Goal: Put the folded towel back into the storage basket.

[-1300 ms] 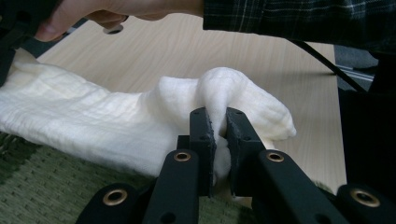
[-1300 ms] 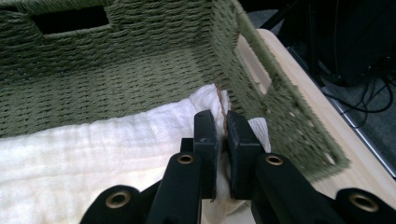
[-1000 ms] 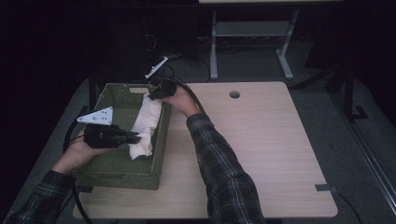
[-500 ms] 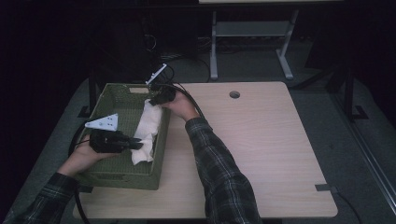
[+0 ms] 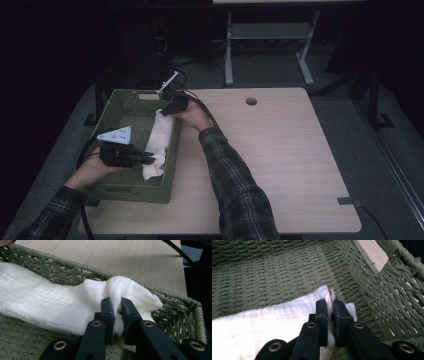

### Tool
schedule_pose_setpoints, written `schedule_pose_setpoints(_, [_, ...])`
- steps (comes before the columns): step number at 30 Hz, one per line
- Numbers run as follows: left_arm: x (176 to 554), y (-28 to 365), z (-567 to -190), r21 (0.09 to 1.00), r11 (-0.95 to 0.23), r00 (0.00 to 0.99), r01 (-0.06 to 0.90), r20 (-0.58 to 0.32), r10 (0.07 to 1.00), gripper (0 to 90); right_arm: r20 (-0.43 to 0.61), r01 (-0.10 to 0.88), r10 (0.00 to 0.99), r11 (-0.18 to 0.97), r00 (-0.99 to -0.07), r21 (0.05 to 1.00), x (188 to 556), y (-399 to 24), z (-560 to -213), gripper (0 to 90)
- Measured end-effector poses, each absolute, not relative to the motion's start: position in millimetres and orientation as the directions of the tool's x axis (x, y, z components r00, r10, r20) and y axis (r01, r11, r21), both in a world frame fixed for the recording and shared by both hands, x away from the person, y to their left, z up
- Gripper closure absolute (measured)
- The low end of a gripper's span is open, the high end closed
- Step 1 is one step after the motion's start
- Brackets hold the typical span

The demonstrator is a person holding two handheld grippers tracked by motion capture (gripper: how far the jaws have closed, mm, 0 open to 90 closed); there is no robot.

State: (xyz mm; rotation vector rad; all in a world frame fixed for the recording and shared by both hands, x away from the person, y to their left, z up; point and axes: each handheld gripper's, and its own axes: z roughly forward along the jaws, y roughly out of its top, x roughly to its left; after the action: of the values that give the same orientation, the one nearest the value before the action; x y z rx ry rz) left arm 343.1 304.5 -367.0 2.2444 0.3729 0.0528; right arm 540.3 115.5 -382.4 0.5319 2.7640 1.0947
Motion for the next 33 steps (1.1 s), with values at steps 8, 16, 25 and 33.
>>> schedule_pose_setpoints(8, [343.9,305.5,-367.1,0.769,-0.581,0.95,0.266,-0.105,0.296,55.0,0.015,0.276,0.365,0.678,-0.931,0.681,540.9,115.4,-382.8,83.8])
schedule_pose_setpoints(16, [345.5,306.4,-363.7,0.79,-0.542,0.936,0.285,-0.108,0.334,39.4,0.019,0.275,0.362,0.672,-0.932,0.687,540.3,114.2,-382.2,67.0])
schedule_pose_setpoints(25, [345.6,302.0,-356.8,0.801,-0.526,0.93,0.287,-0.101,0.354,38.0,0.014,0.264,0.379,0.618,-0.925,0.74,535.0,101.8,-364.1,54.3])
schedule_pose_setpoints(33, [346.2,285.3,-345.4,0.805,-0.504,0.907,0.313,-0.096,0.411,31.6,0.014,0.277,0.407,0.595,-0.914,0.754,527.2,77.3,-346.3,43.7])
